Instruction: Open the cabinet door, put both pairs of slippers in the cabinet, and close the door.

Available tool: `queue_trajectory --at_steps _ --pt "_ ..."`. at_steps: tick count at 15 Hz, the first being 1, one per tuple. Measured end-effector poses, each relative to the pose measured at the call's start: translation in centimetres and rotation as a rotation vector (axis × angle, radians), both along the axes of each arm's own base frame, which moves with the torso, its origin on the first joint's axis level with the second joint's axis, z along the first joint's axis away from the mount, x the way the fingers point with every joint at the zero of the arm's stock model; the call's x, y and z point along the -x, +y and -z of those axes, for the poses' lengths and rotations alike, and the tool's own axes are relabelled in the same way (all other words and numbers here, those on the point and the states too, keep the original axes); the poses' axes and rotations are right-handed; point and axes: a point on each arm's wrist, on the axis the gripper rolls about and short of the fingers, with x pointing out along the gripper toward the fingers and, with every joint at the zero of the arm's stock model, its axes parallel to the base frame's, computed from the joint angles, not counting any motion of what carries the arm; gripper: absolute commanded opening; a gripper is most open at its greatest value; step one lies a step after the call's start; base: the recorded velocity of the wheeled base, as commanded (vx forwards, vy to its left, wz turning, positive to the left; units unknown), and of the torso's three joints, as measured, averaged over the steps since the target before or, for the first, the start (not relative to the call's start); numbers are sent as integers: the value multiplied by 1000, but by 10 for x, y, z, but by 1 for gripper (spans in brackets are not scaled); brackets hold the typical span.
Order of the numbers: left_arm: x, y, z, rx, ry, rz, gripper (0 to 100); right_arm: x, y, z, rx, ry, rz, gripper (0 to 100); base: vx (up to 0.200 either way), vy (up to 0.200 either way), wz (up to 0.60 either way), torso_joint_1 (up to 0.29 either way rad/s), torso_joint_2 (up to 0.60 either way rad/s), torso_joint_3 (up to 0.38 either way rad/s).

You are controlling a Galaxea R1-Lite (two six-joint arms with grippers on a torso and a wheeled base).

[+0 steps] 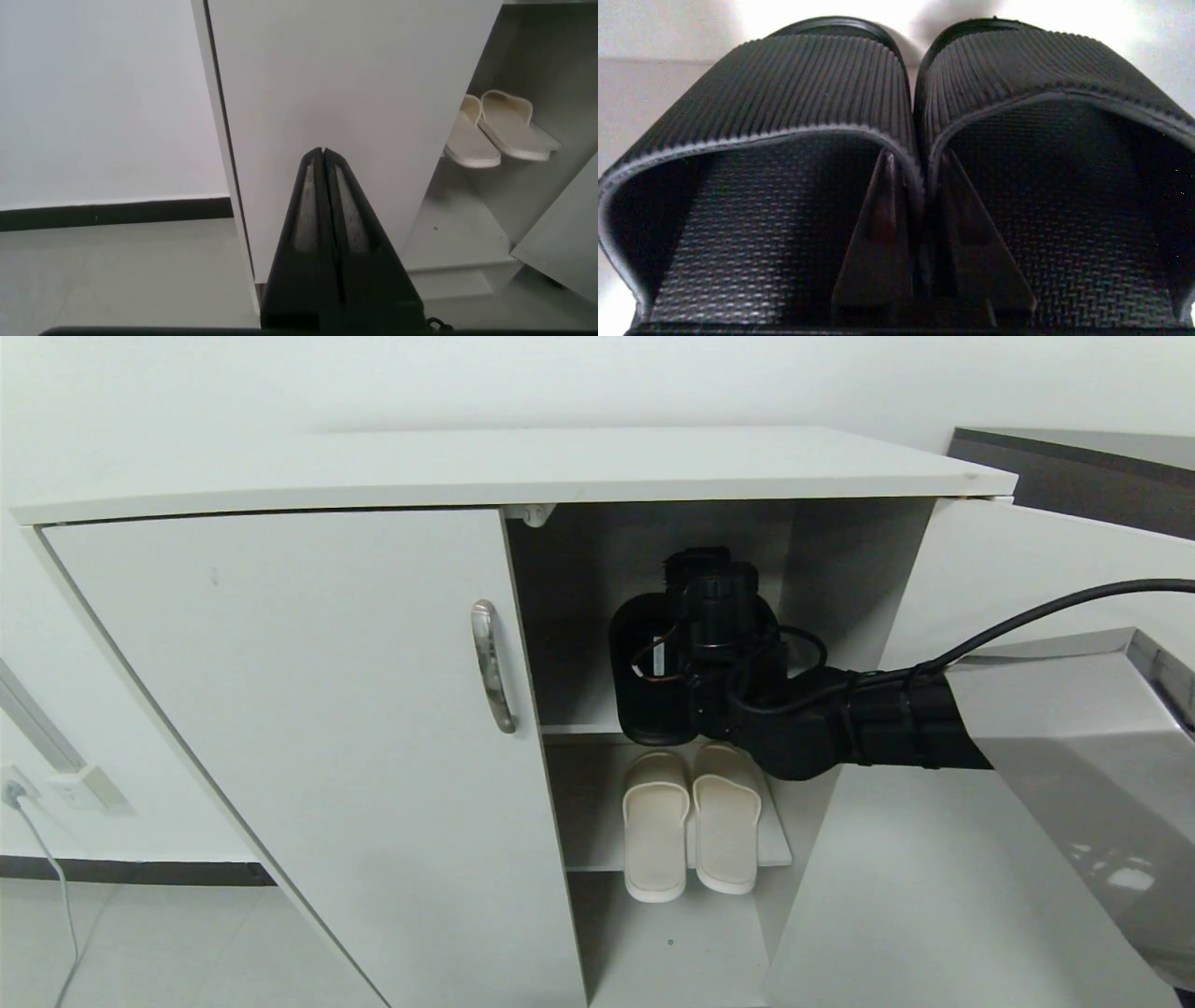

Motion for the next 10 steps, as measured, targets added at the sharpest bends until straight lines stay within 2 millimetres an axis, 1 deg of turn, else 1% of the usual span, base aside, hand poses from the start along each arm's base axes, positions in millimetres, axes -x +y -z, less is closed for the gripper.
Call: queue_trajectory --at_steps 1,2,6,8,10 --pt "0 0 0 0 0 0 0 -1 1 2 1 2 1 0 0 0 0 0 0 0" --pt "0 0 0 0 0 -1 0 -1 1 3 3 3 2 100 0 0 0 0 0 0" --pt "0 0 0 1 0 -1 0 1 1 9 18 20 6 100 0 0 0 0 0 0" --pt "0 0 0 1 0 -1 0 10 1 10 32 35 -6 100 0 0 0 0 0 0" --pt "0 0 0 1 0 -1 0 25 -1 7 41 47 -23 100 0 0 0 0 0 0"
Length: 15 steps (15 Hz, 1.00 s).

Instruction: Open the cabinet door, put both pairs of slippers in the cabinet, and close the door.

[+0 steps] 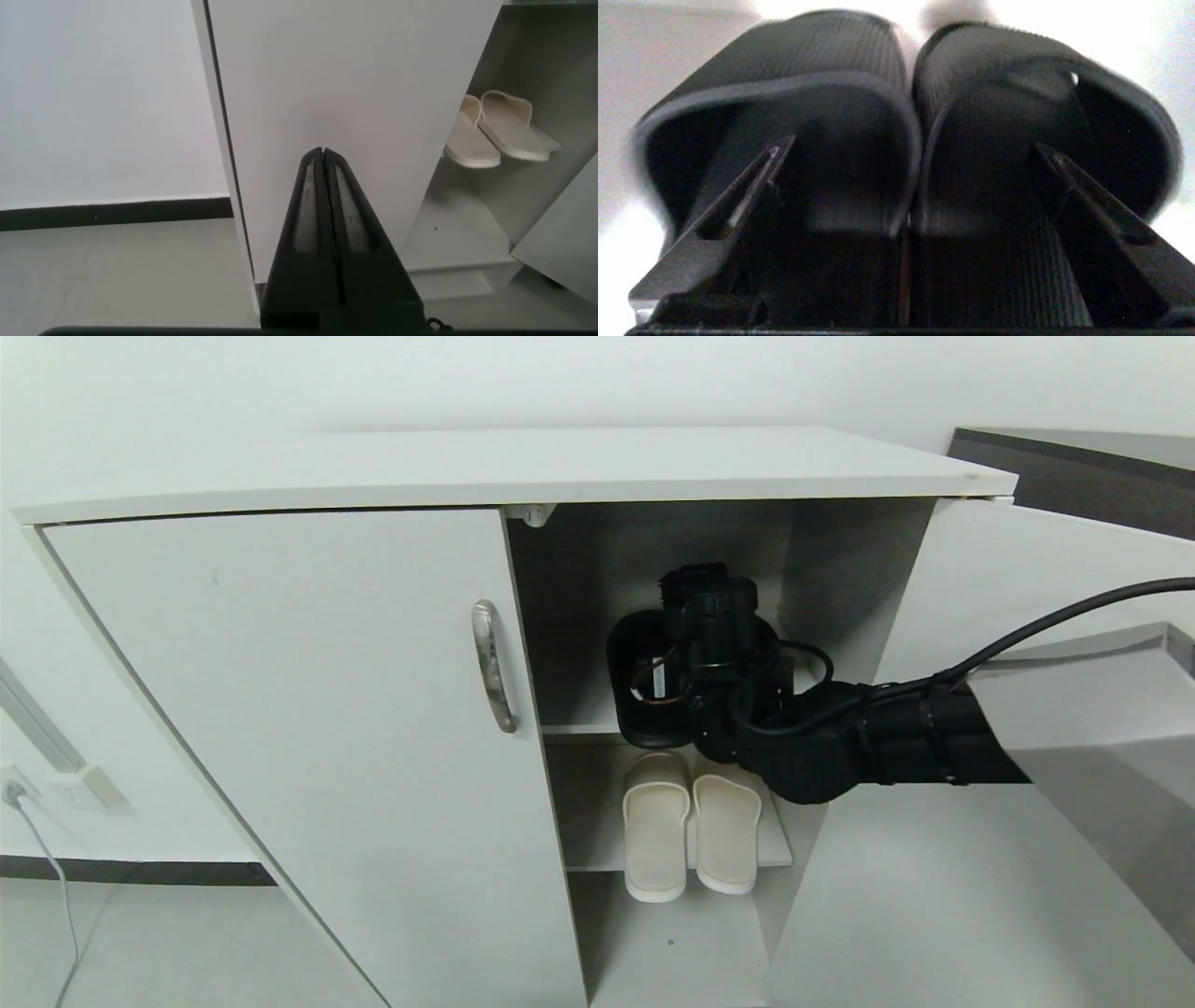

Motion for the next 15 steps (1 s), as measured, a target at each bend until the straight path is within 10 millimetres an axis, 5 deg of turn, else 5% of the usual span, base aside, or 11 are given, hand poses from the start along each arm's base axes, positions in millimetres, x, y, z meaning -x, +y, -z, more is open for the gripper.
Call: queue_trajectory --at_steps 7,15 --pt "0 0 0 -1 0 1 0 67 -25 -14 -6 8 -71 100 0 0 0 0 0 0" --pt "0 0 0 -3 0 2 0 132 -48 0 -47 -17 -220 100 0 0 0 0 0 0"
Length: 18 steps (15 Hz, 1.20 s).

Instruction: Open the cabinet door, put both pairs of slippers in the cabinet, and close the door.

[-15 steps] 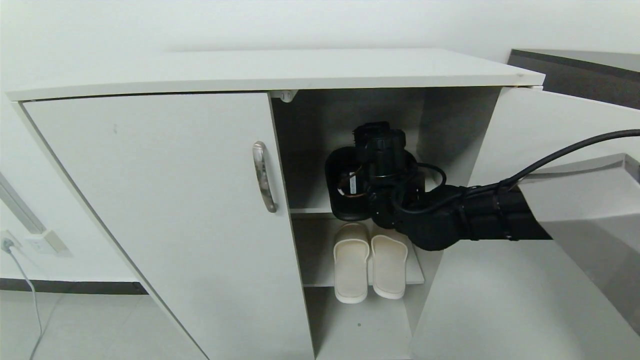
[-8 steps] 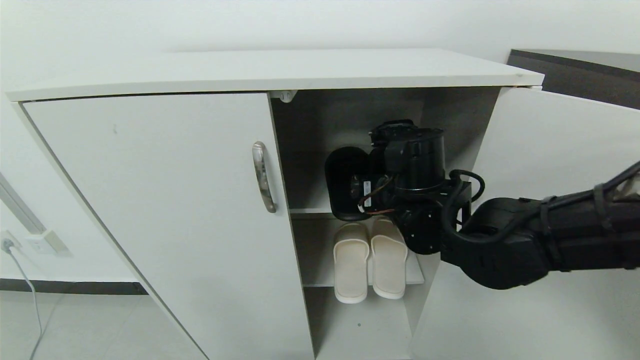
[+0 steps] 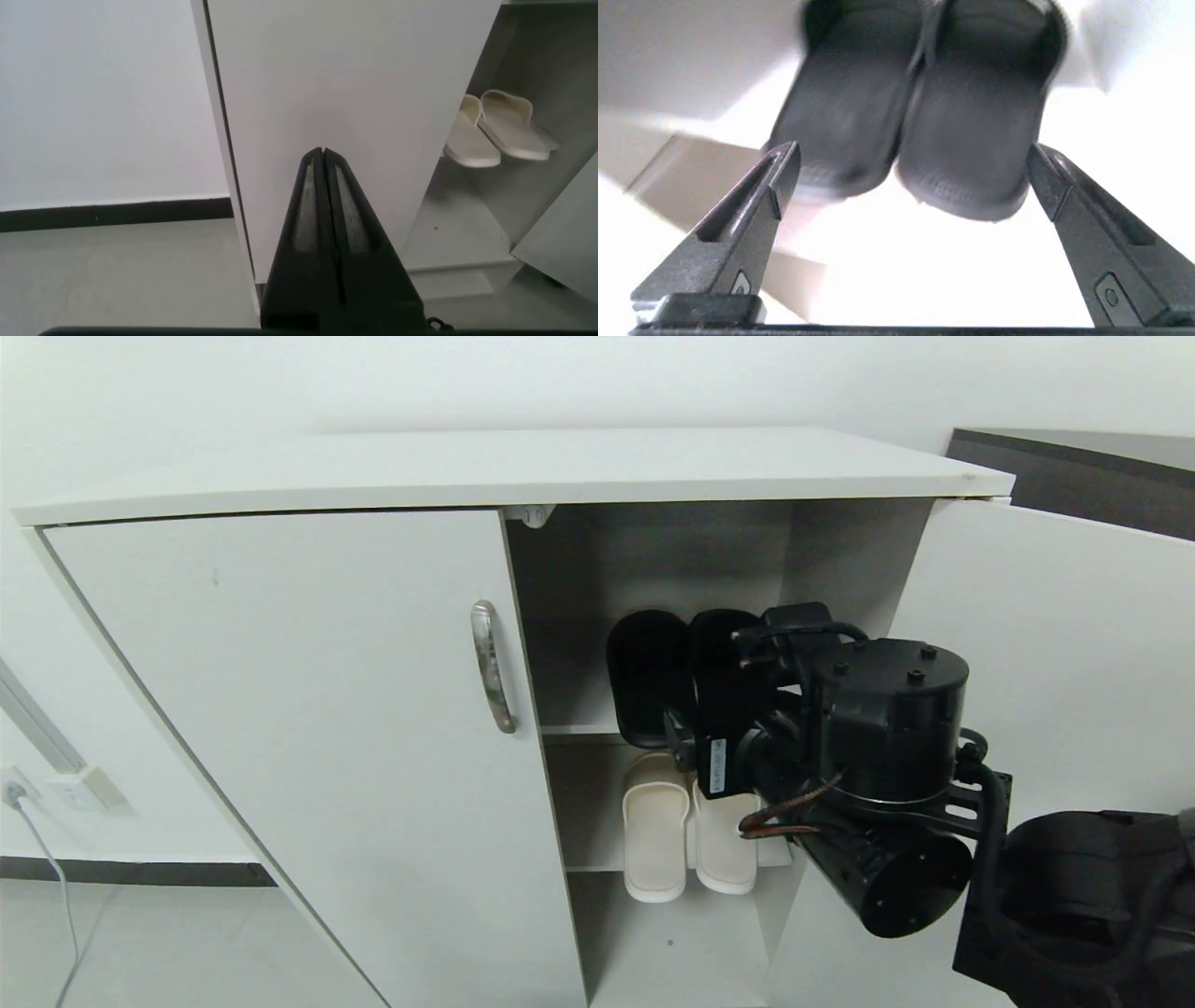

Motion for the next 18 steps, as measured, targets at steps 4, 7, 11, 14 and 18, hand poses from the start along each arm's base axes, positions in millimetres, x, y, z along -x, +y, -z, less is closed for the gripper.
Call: queue_trajectory --at_steps 4,7,11,14,18 --pt "0 0 0 -1 0 0 0 7 -2 0 -11 7 -19 0 0 0 0 0 0 0" --pt "0 0 0 -1 0 1 0 10 -1 -2 -23 2 -29 0 0 0 0 0 0 0" --pt "0 0 0 -1 0 0 0 12 -1 1 -17 8 -43 0 0 0 0 0 0 0" --pt "0 0 0 -1 0 0 0 12 -1 3 -12 13 -47 0 0 0 0 0 0 0" --pt "0 0 0 -1 1 0 0 12 0 5 -9 17 -47 0 -150 0 0 3 3 2"
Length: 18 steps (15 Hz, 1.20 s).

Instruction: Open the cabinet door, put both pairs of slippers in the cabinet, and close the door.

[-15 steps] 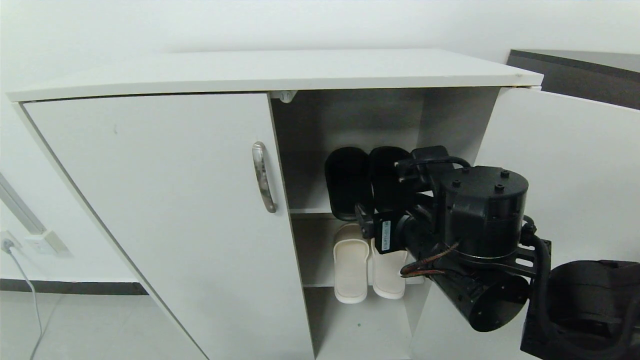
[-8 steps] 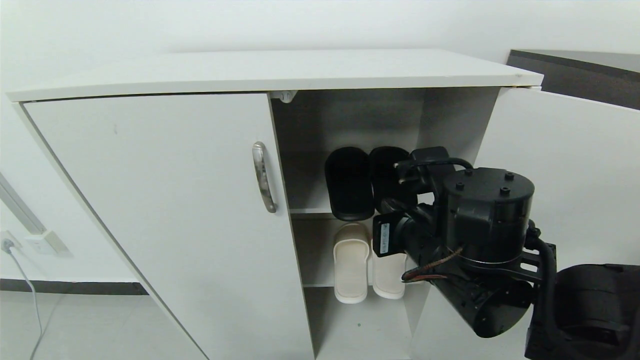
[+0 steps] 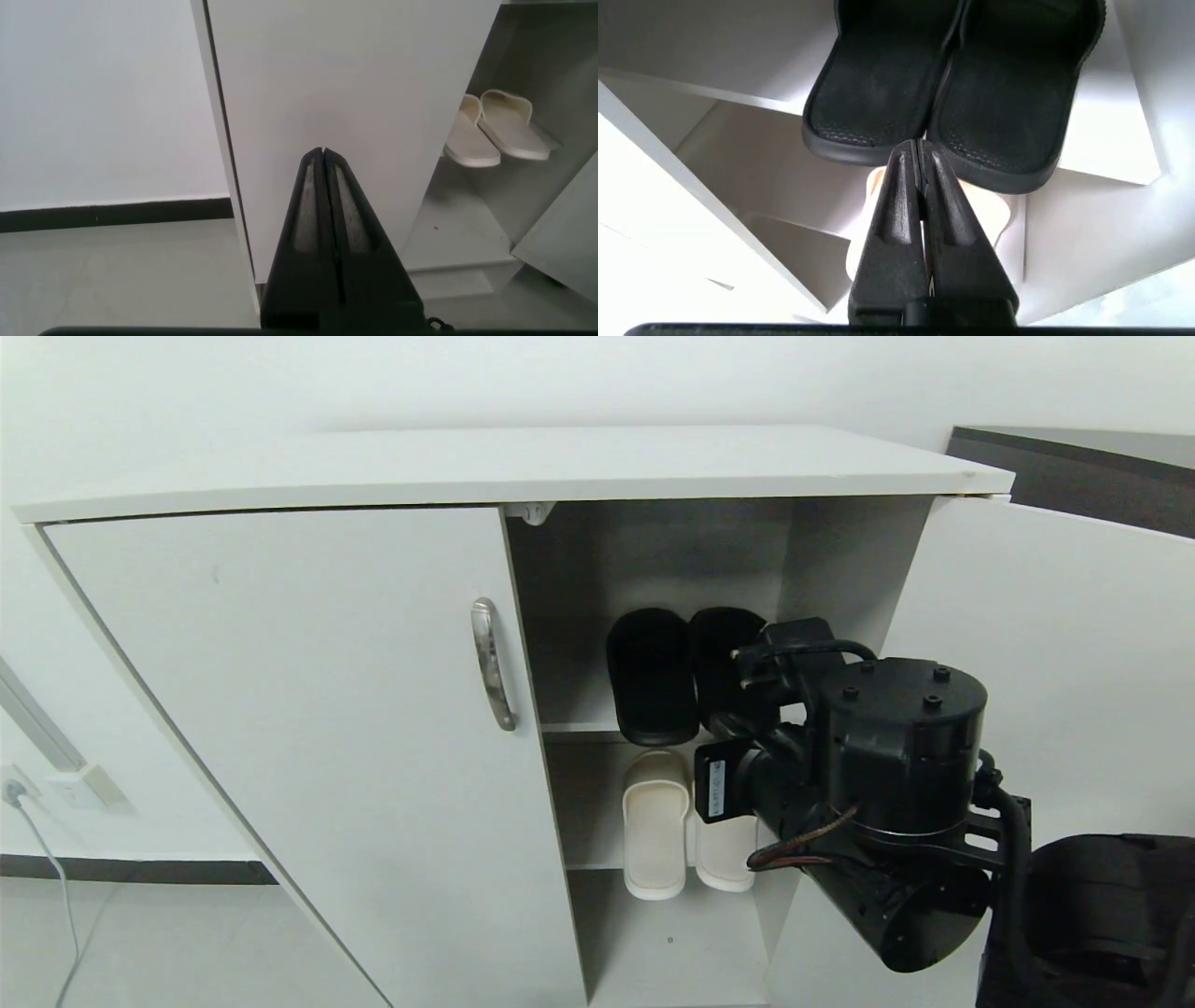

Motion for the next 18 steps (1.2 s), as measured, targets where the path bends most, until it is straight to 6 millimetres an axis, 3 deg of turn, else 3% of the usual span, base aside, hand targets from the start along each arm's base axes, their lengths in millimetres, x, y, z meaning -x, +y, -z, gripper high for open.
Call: queue_trajectory --at_steps 18 --pt "0 0 0 0 -1 0 0 -5 4 20 31 43 -24 0 -200 0 0 3 2 3"
